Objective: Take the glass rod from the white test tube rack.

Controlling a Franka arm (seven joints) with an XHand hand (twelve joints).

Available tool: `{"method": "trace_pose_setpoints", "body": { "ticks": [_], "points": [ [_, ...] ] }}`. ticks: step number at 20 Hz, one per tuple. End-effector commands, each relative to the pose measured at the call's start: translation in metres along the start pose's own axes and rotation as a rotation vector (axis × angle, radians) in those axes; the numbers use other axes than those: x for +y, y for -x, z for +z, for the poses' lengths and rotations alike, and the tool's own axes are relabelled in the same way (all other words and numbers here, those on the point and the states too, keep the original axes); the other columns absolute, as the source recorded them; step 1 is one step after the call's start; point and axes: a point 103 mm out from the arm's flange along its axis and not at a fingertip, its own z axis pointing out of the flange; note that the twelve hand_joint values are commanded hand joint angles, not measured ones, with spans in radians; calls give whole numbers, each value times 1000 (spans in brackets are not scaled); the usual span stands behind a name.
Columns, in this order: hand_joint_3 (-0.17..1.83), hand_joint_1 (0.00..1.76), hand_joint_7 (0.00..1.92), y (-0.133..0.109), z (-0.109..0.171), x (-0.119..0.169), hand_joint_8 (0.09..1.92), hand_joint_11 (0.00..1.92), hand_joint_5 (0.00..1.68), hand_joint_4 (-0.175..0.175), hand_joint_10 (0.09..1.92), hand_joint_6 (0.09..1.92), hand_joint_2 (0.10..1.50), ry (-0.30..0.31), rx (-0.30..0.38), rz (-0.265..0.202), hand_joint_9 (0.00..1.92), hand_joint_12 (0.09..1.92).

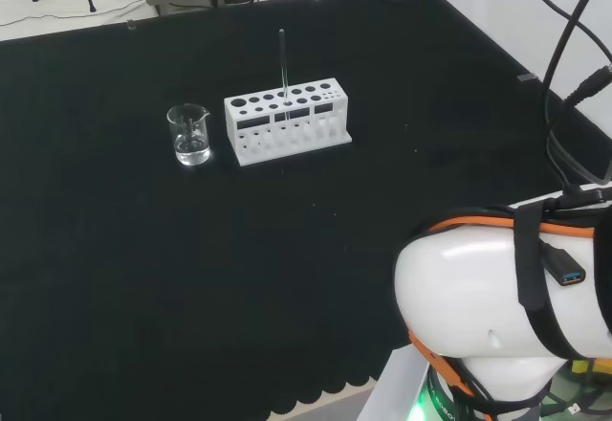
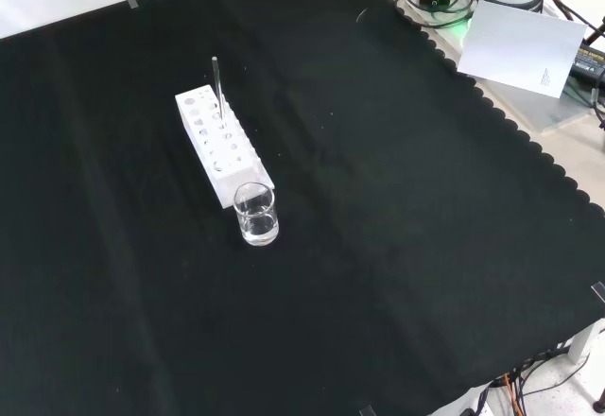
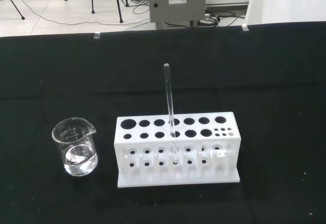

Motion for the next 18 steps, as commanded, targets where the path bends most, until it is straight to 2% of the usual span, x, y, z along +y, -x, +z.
{"method": "trace_pose_setpoints", "body": {
  "ticks": [1, 2, 4, 14, 18],
  "points": [
    [523, 684, 191, 0, 0, 0, 636, 289, 230, -149, 727, 178, 852, 7, -3, 0, 302, 923],
    [482, 611, 92, 0, 0, 1, 545, 140, 138, -146, 690, 106, 877, 5, -2, -1, 146, 904],
    [445, 557, 19, 0, 0, 2, 476, 29, 72, -144, 662, 87, 898, 7, -6, -4, 31, 889],
    [417, 545, 0, -8, -7, 8, 464, 0, 58, -144, 660, 87, 912, 24, -16, -20, 0, 891],
    [378, 548, 0, -11, -7, 20, 553, 0, 64, -144, 726, 87, 929, 39, -10, -51, 0, 1030]
  ]
}}
